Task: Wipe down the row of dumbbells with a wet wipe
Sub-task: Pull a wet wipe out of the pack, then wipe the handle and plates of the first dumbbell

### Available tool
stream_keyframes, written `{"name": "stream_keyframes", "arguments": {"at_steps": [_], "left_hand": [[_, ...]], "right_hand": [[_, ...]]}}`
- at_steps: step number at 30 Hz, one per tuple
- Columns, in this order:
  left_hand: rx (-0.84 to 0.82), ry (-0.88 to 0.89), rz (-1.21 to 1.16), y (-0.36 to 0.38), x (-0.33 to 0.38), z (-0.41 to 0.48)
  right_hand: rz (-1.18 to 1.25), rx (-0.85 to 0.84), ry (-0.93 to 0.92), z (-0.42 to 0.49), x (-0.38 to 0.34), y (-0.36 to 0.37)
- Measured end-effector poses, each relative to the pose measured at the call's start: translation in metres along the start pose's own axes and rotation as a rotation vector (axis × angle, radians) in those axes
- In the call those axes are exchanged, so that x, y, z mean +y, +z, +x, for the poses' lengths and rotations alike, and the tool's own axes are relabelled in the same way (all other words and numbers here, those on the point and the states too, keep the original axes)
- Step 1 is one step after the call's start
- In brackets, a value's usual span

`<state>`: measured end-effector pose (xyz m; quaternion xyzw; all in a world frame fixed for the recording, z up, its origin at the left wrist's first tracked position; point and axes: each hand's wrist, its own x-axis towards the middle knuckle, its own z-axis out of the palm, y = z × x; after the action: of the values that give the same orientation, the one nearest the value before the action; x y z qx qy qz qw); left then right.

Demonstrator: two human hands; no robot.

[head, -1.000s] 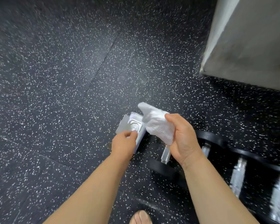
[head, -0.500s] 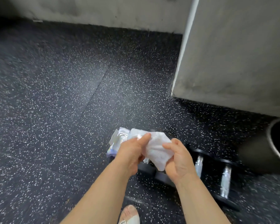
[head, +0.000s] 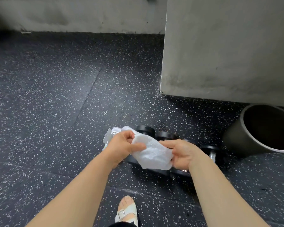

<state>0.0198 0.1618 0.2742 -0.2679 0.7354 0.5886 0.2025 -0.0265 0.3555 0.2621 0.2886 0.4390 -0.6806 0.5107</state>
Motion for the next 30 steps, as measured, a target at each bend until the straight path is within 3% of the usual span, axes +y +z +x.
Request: {"name": "stream_keyframes", "arguments": {"at_steps": [2,7,12,16,18,21,25,28,30], "left_hand": [[-0.003,-0.002,0.013,0.005,0.005,0.001],[0.087,0.099,0.13,0.015,0.012,0.008],[0.016,0.168,0.134,0.019,0.014,0.016],[0.025,0.159,0.157,0.018,0.0,0.032],[0.062,0.184,0.264,0.018,-0.009,0.045],[0.121,0.201,0.476,0.017,-0.022,0.069],[0.08,0.182,0.47,0.016,-0.039,0.1],[0.088,0.153,0.466,0.016,-0.055,0.126],[0.109,0.109,0.444,0.017,-0.068,0.142]], "right_hand": [[-0.03,0.014,-0.05,0.0,0.0,-0.007],[-0.013,0.251,-0.342,0.011,0.003,-0.023],[0.011,0.228,-0.406,0.019,0.004,-0.022],[0.1,0.323,-0.53,0.035,0.007,-0.022],[-0.046,0.442,-0.622,0.046,0.01,-0.023],[-0.483,0.622,-0.743,0.064,0.013,-0.025],[-0.918,0.681,-0.769,0.093,0.013,-0.037],[-0.999,0.652,-0.693,0.115,0.012,-0.043],[-0.851,0.606,-0.639,0.131,0.01,-0.047]]}}
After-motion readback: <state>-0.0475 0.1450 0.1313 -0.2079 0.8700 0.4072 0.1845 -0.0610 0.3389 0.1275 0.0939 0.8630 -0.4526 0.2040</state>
